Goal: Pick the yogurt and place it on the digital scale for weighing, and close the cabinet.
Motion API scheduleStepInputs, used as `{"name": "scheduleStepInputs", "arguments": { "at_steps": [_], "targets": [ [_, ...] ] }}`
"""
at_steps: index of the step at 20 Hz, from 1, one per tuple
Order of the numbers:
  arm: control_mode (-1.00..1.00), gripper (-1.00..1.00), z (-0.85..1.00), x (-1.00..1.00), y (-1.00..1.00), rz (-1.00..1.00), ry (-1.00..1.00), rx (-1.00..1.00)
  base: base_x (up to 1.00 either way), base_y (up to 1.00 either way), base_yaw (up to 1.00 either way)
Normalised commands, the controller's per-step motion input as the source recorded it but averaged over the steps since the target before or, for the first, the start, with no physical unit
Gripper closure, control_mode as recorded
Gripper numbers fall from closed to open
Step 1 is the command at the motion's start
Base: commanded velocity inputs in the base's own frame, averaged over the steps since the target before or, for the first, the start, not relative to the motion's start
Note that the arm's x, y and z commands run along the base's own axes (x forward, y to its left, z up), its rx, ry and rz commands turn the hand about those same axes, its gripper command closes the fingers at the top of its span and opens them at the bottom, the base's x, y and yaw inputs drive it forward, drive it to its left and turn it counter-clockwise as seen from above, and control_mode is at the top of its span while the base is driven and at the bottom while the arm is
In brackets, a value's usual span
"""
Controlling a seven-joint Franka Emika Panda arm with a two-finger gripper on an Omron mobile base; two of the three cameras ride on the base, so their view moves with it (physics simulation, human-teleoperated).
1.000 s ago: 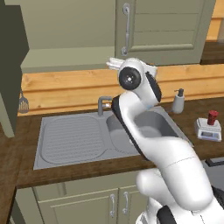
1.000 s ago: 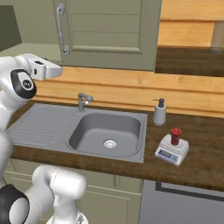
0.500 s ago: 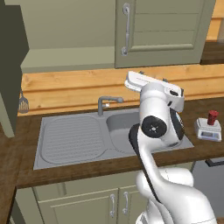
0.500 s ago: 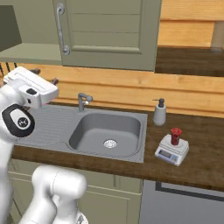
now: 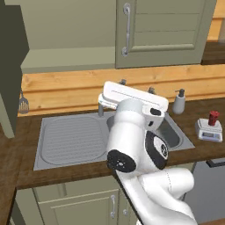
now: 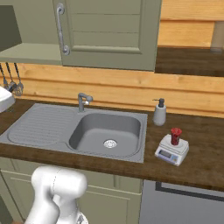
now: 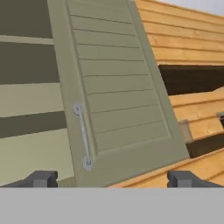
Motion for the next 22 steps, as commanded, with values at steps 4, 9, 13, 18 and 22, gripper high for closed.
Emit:
{"name": "scheduleStepInputs", "arguments": {
  "at_steps": [4,9,13,18,22],
  "targets": [
    [-1.0,-1.0,0.0,-1.0,1.0,-0.08,0.0,-0.17,0.0,0.0,0.0],
    [-1.0,-1.0,-0.34,-0.77,1.0,-0.01,0.06,-0.18,0.0,0.0,0.0],
    [-1.0,-1.0,-0.24,-0.15,0.95,0.0,0.08,-0.14,0.0,0.0,0.0],
    [-1.0,-1.0,0.0,0.07,0.6,-0.14,0.0,-0.07,0.0,0.0,0.0],
    [-1.0,-1.0,0.0,-0.08,0.91,-0.14,-0.04,-0.06,0.0,0.0,0.0]
  ]
}}
